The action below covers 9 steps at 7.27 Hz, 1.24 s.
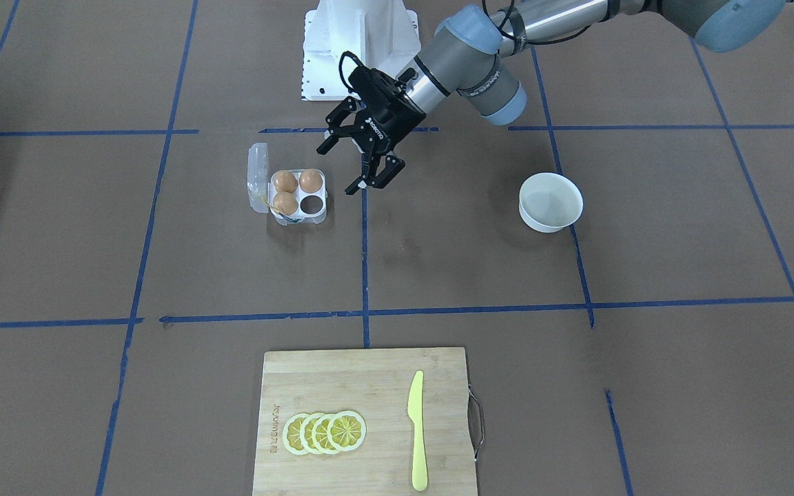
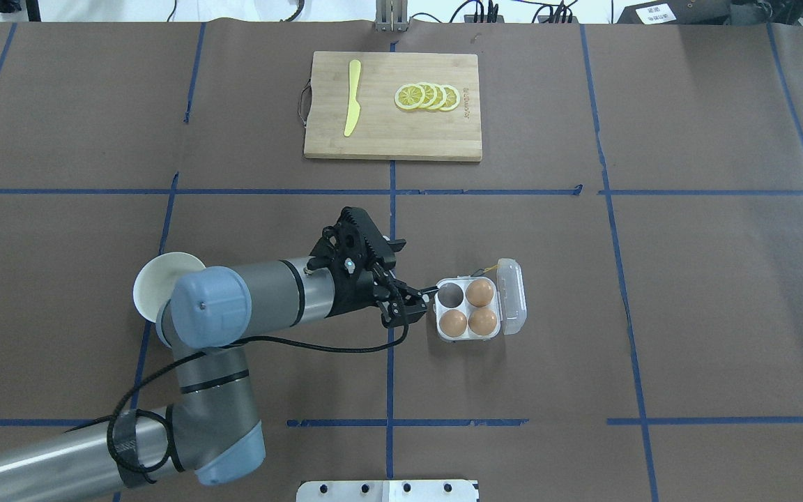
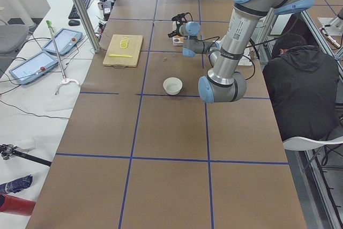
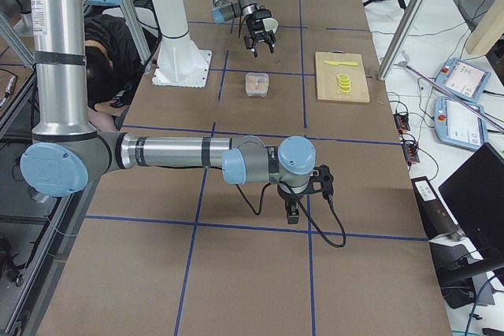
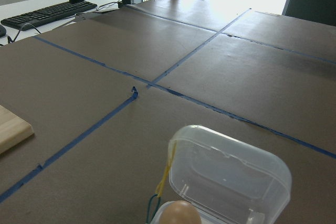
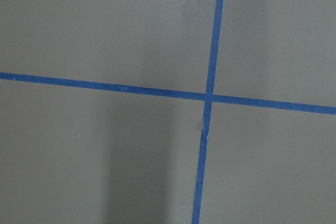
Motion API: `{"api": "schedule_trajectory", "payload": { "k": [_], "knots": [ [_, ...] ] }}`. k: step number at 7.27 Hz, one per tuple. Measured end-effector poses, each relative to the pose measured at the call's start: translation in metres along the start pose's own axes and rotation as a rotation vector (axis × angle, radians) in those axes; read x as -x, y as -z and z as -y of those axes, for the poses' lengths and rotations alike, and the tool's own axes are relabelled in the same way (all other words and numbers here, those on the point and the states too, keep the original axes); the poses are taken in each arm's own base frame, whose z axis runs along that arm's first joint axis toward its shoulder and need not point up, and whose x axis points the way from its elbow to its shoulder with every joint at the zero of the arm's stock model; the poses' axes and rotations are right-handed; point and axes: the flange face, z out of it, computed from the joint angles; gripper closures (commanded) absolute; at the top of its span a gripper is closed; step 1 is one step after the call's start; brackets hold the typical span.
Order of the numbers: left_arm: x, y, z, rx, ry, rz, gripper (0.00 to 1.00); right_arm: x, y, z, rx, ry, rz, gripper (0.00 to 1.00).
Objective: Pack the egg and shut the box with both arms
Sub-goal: 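Open the left gripper and withdraw the left arm away from the box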
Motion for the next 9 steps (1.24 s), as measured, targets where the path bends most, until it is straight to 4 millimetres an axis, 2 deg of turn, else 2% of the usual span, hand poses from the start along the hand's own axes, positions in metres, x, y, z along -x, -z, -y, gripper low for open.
{"api": "schedule_trajectory", "payload": {
  "k": [2, 3, 5, 6, 7, 9],
  "knots": [
    [0.064, 0.032, 0.007, 0.209, 0.051, 0.033, 0.01, -0.002, -0.002, -0.004, 0.004, -0.003, -0.001, 0.00],
    [0.102, 0.057, 0.009, 0.311, 0.099, 0.064, 0.00, -0.003, -0.003, -0.005, 0.006, -0.004, -0.001, 0.00],
    [0.176, 0.129, 0.025, 0.451, 0.225, 0.219, 0.00, -0.006, -0.005, -0.008, 0.012, -0.009, -0.001, 0.00],
    [0.211, 0.159, 0.025, 0.513, 0.296, 0.316, 0.00, -0.007, -0.006, -0.009, 0.014, -0.011, -0.002, 0.00],
    [0.247, 0.188, 0.010, 0.573, 0.373, 0.401, 0.00, -0.006, -0.006, -0.008, 0.012, -0.009, -0.003, 0.00],
    [0.328, 0.281, -0.042, 0.630, 0.540, 0.542, 0.00, 0.001, 0.000, 0.002, -0.002, 0.003, -0.004, 0.00]
  ]
}}
